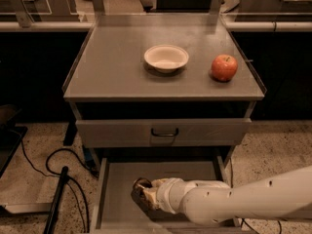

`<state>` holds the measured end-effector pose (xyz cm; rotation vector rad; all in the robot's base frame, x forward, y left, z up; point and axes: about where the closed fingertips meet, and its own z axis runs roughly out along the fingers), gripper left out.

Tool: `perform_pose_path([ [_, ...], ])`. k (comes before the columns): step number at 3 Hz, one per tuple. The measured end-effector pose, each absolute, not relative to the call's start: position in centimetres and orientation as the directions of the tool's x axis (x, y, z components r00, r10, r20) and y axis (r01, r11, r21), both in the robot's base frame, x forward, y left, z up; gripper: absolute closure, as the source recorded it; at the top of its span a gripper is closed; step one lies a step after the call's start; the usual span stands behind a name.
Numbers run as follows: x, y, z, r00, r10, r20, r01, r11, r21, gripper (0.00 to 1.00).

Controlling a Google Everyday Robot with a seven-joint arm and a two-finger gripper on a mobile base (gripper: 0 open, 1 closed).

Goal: Place orange can into middle drawer

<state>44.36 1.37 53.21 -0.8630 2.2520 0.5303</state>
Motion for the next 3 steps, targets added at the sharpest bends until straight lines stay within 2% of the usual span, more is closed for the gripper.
perform_pose_path([
  [3,45.0,1.4,49.4,-0.583,-0.364,-0.727,-0.679,0.709,0.190,1.00],
])
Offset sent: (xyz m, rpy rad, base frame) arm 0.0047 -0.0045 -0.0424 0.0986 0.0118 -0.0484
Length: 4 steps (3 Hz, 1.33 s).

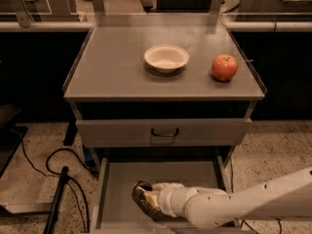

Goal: Place orange can into middle drawer

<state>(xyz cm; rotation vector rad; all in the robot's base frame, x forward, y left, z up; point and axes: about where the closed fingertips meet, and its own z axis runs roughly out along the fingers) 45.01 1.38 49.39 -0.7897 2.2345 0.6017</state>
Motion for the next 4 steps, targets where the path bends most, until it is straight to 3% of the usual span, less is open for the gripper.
perform_pose_path([
  [4,46.0,0.8,41.1,-0.633,-0.433,-0.642,-0.685,0.699,0.204,1.00],
])
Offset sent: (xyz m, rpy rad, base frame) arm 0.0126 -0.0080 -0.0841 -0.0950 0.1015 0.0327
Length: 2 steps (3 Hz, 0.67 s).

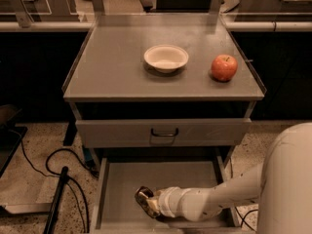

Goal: Place orange can into middle drawer

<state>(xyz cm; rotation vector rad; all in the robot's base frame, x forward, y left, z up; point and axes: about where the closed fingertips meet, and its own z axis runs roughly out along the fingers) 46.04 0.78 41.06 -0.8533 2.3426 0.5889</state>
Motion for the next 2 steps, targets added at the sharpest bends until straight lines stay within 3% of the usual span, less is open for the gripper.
perform_pose_path([
  [2,46.01,0.80,40.94,-0.634,-0.433,-0.641,-0.685,0.699,0.205,0.59],
])
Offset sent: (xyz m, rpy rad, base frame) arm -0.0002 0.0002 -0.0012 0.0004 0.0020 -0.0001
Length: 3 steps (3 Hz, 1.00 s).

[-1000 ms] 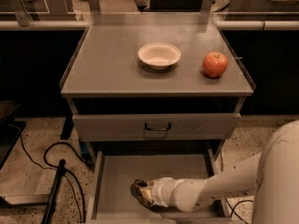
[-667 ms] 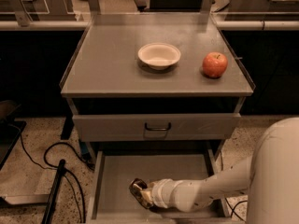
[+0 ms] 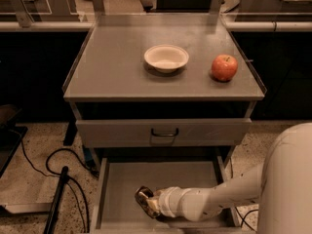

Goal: Place orange can into middle drawer

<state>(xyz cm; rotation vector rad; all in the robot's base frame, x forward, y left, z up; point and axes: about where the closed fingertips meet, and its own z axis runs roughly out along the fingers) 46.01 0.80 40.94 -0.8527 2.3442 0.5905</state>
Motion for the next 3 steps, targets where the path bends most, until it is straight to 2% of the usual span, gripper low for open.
perform_pose_path([
  [2,46.01,0.80,40.94,-0.634,-0.433,-0.641,-0.685,0.699,0.205,0.13],
  [3,46.01,0.81,40.94,-0.634,-0.433,-0.641,-0.685,0.699,0.205,0.00],
])
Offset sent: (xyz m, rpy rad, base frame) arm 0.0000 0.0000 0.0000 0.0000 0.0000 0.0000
